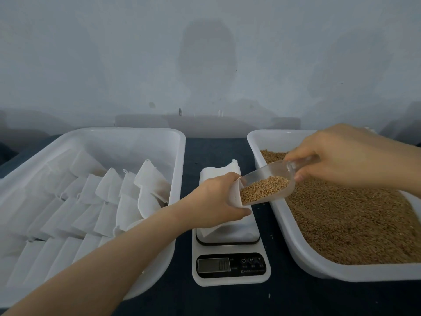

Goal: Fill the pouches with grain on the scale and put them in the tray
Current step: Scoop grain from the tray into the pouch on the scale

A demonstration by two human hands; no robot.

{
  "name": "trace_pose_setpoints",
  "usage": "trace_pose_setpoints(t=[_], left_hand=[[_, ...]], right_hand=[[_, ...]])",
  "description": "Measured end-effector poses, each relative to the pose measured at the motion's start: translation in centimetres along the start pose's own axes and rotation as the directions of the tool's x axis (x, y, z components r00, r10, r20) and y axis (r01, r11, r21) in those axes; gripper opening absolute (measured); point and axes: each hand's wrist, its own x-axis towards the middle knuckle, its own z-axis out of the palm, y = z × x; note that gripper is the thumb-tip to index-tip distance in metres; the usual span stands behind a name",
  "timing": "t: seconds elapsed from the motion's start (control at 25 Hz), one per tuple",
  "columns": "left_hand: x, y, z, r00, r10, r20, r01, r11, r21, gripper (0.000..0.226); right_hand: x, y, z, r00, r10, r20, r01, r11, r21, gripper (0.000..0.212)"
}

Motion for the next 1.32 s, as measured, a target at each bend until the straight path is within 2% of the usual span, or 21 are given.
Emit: trace_pose_setpoints(t=[0.2,0.36,0.64,0.84,1.12,1.32], left_hand=[[0.1,-0.2,-0.2,0.996,0.04,-0.081,-0.043,0.999,-0.028,0.055],[0.1,-0.5,-0.2,0.992,0.054,-0.116,-0.06,0.997,-0.049,0.055],[0.0,-0.5,-0.2,0.992,0.049,-0.114,-0.059,0.994,-0.088,0.048],[0.0,-0.6,-0.3,0.993,0.054,-0.101,-0.066,0.991,-0.116,0.049],[0.0,-0.6,-0.3,0.994,0.043,-0.101,-0.057,0.988,-0.144,0.047],[0.0,-0.8,-0.3,0.994,0.035,-0.103,-0.052,0.986,-0.162,0.044]], right_hand=[[0.4,-0.6,-0.7,1.0,-0.001,-0.014,0.0,0.998,-0.064,0.037],[0.7,-0.8,-1.1,1.0,-0.009,-0.006,0.008,0.996,-0.094,0.037],[1.0,-0.6,-0.9,1.0,0.014,0.006,-0.013,0.998,-0.068,0.04],[0.8,-0.4,-0.6,1.0,0.013,0.017,-0.013,1.0,0.006,0.03],[1.1,-0.7,-0.9,0.996,-0.065,-0.057,0.055,0.986,-0.16,0.029],[1.4,-0.7,-0.9,0.999,-0.037,-0.027,0.035,0.995,-0.09,0.032]])
